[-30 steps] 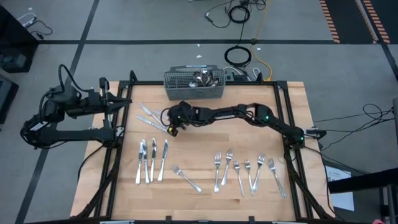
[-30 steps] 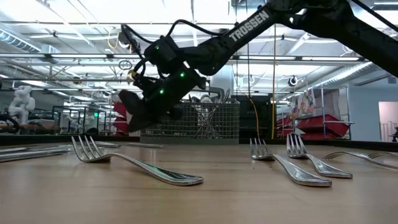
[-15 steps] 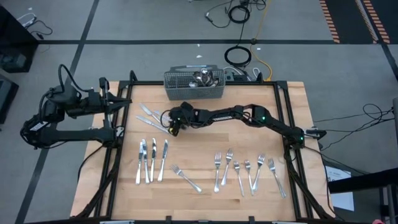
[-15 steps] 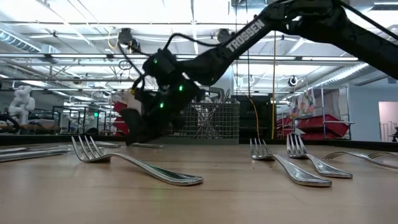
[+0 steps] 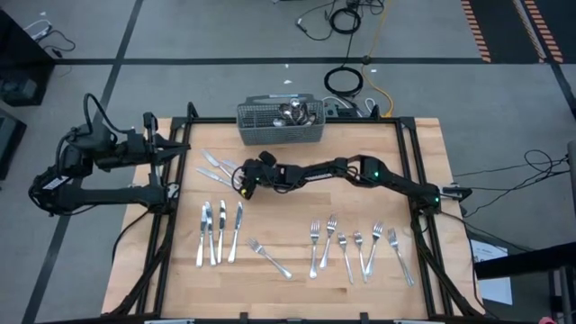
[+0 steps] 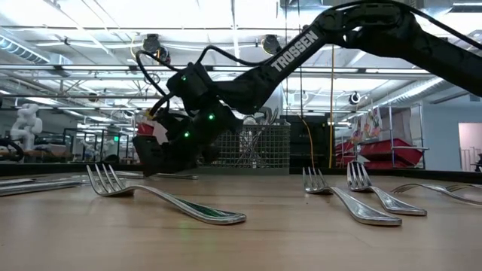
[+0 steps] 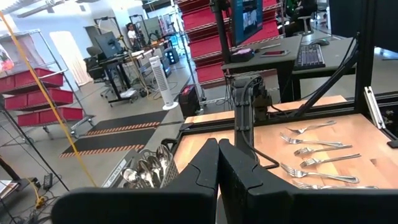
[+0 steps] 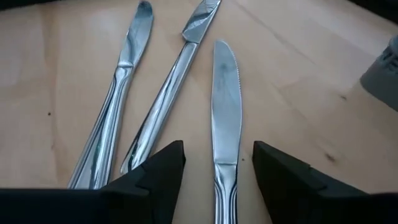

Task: Sort silverware
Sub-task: Put the silver knife into the gray utensil holder

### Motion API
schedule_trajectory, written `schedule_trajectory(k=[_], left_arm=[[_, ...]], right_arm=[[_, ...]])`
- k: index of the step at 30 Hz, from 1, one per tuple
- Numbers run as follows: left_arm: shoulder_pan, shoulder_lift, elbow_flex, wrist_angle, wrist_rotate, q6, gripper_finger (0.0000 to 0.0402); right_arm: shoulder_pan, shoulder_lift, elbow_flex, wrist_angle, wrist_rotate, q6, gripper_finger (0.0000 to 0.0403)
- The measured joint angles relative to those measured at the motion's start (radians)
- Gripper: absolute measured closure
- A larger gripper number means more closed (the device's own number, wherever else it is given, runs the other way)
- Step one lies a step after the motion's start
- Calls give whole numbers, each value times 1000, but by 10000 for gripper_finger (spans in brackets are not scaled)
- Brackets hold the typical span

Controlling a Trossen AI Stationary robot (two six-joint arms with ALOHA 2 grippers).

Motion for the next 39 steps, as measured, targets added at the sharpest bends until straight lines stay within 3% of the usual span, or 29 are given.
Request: schedule_trajectory(k=[5,13,31,39], left_arm=[[0,0,0,-1,0,0,391],[0,0,0,-8,0,0,391],[0,0,0,-54,-1,0,391],[0,0,0,-62,-1,0,391]], right_arm=[[-9,1,0,-10,-25,43,229],[-15,-1,2,-51,-33,106,383],[-11,-43,-8,9,-29,73,397],[1,-82,-11,-21,-53,-63,402]])
